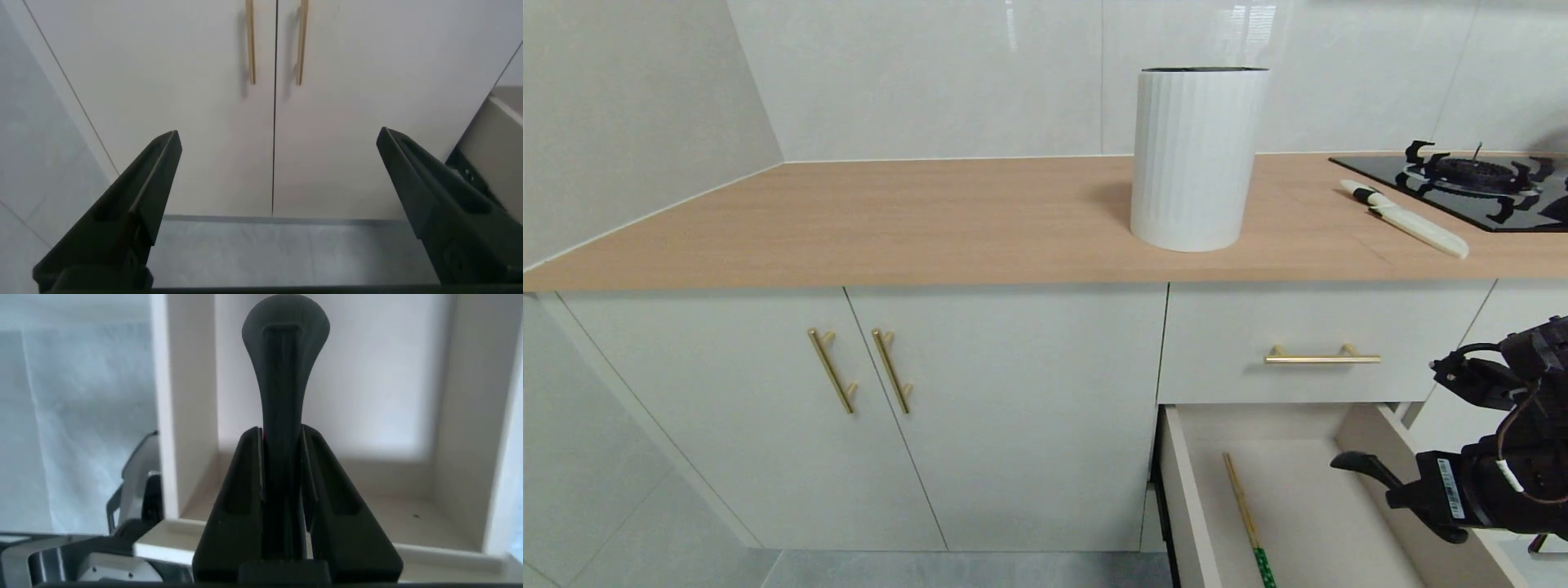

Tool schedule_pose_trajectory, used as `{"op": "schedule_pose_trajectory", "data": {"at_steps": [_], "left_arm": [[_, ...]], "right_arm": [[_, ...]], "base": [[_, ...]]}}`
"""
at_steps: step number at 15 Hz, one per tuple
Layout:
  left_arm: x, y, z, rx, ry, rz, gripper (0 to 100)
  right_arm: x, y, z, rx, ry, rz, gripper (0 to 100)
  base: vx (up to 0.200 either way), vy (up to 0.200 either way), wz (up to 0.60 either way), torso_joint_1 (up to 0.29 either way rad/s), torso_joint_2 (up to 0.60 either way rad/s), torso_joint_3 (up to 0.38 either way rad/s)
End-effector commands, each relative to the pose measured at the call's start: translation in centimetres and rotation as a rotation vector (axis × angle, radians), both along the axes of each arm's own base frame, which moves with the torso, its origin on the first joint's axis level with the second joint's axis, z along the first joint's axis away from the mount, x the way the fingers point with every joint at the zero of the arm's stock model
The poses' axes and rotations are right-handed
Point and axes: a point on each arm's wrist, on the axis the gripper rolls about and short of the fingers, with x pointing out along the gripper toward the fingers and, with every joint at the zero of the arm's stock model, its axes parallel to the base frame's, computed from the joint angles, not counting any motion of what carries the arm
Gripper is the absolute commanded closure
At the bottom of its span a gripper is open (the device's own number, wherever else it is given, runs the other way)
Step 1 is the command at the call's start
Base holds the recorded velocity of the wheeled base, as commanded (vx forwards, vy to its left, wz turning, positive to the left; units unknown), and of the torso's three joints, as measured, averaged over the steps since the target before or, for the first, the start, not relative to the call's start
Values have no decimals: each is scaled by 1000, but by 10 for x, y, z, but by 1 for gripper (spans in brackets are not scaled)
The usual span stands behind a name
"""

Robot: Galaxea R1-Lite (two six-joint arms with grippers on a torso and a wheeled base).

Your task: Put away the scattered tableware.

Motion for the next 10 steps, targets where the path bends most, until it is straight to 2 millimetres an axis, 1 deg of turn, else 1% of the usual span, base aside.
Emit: {"op": "schedule_pose_trajectory", "data": {"at_steps": [1,4,5,8,10], "left_arm": [[0,0,0,-1,-2,1,0],[0,0,0,-1,-2,1,0],[0,0,0,-1,-2,1,0],[0,0,0,-1,-2,1,0],[0,0,0,-1,0,1,0]], "right_arm": [[3,1,-4,-4,18,1,100],[4,1,-5,-5,26,3,100],[4,1,-5,-5,26,3,100],[6,2,-8,-8,39,4,100],[16,4,-22,-23,100,4,100]], "base": [[0,0,0,-80,447,369],[0,0,0,-36,416,362],[0,0,0,-12,207,188],[0,0,0,-5,60,54],[0,0,0,0,0,0]]}}
